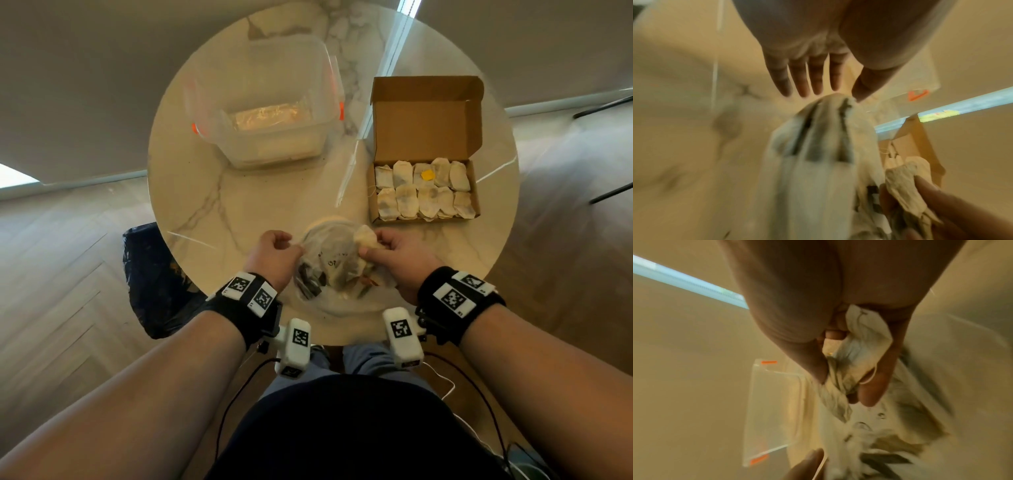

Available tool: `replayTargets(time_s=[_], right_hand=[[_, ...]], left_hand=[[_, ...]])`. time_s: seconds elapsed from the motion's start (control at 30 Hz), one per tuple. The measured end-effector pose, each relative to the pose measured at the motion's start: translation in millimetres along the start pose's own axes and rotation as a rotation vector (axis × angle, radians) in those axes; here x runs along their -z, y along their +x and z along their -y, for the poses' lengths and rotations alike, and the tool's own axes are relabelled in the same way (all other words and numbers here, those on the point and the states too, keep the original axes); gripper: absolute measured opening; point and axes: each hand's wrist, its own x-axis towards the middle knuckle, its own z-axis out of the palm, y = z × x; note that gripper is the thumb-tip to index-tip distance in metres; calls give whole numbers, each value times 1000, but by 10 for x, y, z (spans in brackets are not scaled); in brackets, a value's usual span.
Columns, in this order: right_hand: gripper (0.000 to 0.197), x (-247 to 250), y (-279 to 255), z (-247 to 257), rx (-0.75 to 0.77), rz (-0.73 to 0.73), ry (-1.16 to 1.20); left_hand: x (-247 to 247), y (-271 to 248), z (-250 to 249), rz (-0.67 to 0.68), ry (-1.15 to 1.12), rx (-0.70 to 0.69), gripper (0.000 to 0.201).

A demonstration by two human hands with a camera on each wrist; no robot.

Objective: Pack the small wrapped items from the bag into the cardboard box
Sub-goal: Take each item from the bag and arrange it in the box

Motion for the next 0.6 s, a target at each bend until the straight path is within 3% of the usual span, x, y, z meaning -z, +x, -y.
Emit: replayTargets(time_s=[0.1, 0.13, 0.2, 0.27, 0.37, 0.43, 0.6], right_hand=[[24, 114, -93, 292, -36, 69, 107], [24, 156, -120, 387, -37, 92, 125], [26, 242, -160, 563, -37, 132, 149], [25, 337, -183, 709, -34, 169, 152], [25, 499, -180, 877, -28, 188, 133], [28, 631, -162, 960, -33, 183, 171], [26, 1039, -84, 1037, -12, 161, 291]], left_hand=[[14, -173, -341, -180, 141, -261, 39], [-27, -245, -486, -185, 117, -363, 41], [-167, -339, -744, -54, 13, -447, 46], [-358, -372, -947, 174, -89, -336, 52], [-645, -449, -1151, 387, -96, -183, 23], [-835, -475, -1210, 362, -213, -154, 16], [-1152, -440, -1405, 222, -607, 41, 25]])
